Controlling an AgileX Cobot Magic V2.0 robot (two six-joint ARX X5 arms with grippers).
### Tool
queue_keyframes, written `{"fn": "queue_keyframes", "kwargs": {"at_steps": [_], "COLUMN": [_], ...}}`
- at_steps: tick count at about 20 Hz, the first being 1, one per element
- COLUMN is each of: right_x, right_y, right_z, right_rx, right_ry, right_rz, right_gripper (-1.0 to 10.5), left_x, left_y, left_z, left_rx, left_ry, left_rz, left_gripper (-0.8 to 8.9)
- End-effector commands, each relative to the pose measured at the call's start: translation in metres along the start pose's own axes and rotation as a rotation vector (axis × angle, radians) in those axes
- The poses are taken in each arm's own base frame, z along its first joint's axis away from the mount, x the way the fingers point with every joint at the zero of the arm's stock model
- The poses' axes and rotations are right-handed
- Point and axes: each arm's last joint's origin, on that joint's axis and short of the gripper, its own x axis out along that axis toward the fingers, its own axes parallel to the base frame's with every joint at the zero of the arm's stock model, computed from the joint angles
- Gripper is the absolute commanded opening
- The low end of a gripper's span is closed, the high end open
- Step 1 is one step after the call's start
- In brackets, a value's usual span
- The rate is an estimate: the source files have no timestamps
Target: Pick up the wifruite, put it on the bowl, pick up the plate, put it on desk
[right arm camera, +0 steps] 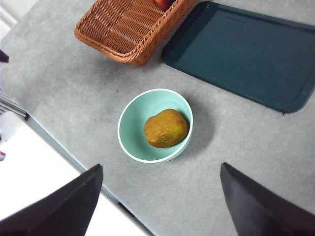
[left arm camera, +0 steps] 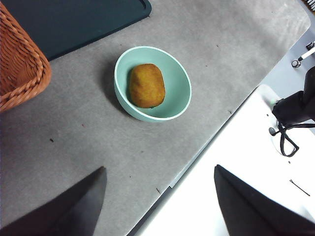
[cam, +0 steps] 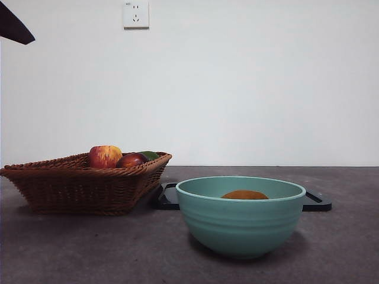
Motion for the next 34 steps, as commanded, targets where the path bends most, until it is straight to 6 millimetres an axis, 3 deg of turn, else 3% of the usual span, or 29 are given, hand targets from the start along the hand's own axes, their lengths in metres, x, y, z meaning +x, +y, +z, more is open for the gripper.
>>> {"fn": "queue_keyframes", "kwargs": {"at_steps": [1,8,14,22,34], "right_x": [0.001,0.023,0.059,0.107,0.173], "right_y": [0.0,-0.012,-0.023,-0.025,-0.021], "right_z": [0.003,0.001,-0.01,-0.025,-0.022], "right_rx": [0.07,0.197,0.272,0.266,0.173], "right_ry": [0.012,0.115,0.154,0.147,0.197], "right_rz": [-0.002,-0.04,-0.031,-0.052,-0.181], "right_gripper": [3.8,3.8,3.8,3.4,2.2], "left_x": [0.0,0.0,0.0,0.0,0.0], "left_y": [-0.002,-0.002,-0.002,-0.002,-0.002], "left_z": [0.002,0.002,0.002,0.002,0.003], "left_rx": [0.027,0.027,0.027,0.028,0.031], "left_ry": [-0.004,-0.004,-0.004,-0.005,-0.011], "left_rz": [-0.015,-0.015,-0.015,-0.014,-0.015], "left_gripper": [3.44,3.44,3.44,3.44,3.44]}}
